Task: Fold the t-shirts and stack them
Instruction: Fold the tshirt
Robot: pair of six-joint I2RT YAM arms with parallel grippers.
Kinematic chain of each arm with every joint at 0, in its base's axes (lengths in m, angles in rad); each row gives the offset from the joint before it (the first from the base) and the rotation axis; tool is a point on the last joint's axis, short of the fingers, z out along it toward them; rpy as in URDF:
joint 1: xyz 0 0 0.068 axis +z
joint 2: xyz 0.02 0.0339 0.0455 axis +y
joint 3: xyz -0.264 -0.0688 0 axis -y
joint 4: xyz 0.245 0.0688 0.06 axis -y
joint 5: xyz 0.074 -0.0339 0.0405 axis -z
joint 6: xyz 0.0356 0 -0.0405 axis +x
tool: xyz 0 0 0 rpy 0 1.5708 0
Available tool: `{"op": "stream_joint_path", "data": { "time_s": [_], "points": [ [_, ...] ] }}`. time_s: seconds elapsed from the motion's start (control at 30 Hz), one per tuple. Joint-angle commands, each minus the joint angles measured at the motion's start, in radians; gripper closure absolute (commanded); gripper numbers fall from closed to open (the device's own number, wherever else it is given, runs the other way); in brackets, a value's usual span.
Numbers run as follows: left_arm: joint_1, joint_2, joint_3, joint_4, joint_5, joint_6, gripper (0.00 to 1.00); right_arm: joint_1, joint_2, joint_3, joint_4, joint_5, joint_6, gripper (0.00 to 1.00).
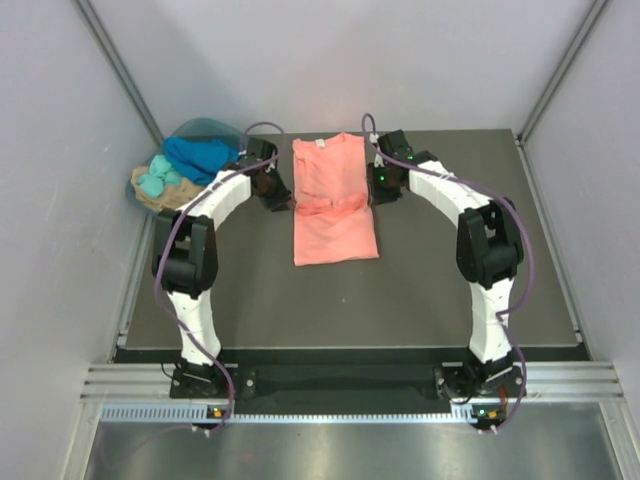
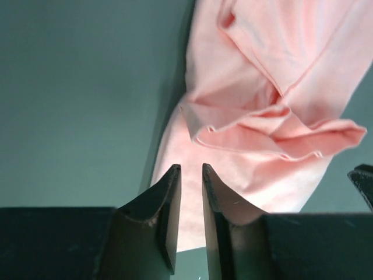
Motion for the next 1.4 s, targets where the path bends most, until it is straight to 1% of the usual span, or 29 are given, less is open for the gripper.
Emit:
{"op": "stream_joint_path", "data": {
  "time_s": [0.0, 0.13, 0.27, 0.4, 0.5, 0.6, 0.77, 0.93, 1.2, 1.37],
  "points": [
    [-0.037, -0.065, -0.074, 0.092, 0.033, 0.017, 0.75, 0.025, -0.081, -0.013, 0.035, -0.026, -0.011, 0.76],
    [-0.057, -0.049, -0.105, 0.112, 0.041, 0.032, 0.78, 0.038, -0.069, -0.019, 0.04, -0.046, -0.02, 0.78],
    [-0.057, 0.006, -0.093, 0.113, 0.061, 0.028, 0.81, 0.041, -0.029, 0.009, 0.034, -0.052, -0.014, 0.79],
    [-0.057, 0.033, -0.07, 0.121, 0.053, 0.028, 0.81, 0.043, 0.01, 0.039, 0.037, -0.061, -0.005, 0.79],
    [-0.057, 0.067, -0.024, 0.124, 0.04, 0.032, 0.81, 0.043, 0.042, 0.067, 0.026, -0.046, 0.005, 0.79],
    [-0.057, 0.113, 0.037, 0.083, 0.02, 0.043, 0.81, 0.043, 0.062, 0.09, 0.017, -0.036, 0.02, 0.79],
    [-0.055, 0.142, 0.077, 0.084, 0.0, 0.046, 0.82, 0.038, 0.079, 0.107, 0.029, -0.012, 0.026, 0.78],
    [-0.049, 0.184, 0.154, 0.012, -0.124, 0.046, 0.82, 0.014, 0.111, 0.125, 0.043, -0.004, 0.034, 0.78],
    [-0.031, 0.241, 0.174, 0.053, -0.108, 0.031, 0.83, -0.011, 0.157, 0.119, 0.087, 0.003, 0.034, 0.77],
    [-0.018, 0.262, 0.217, 0.024, -0.117, 0.042, 0.83, -0.041, 0.149, 0.128, 0.098, -0.021, 0.022, 0.74]
  ]
}}
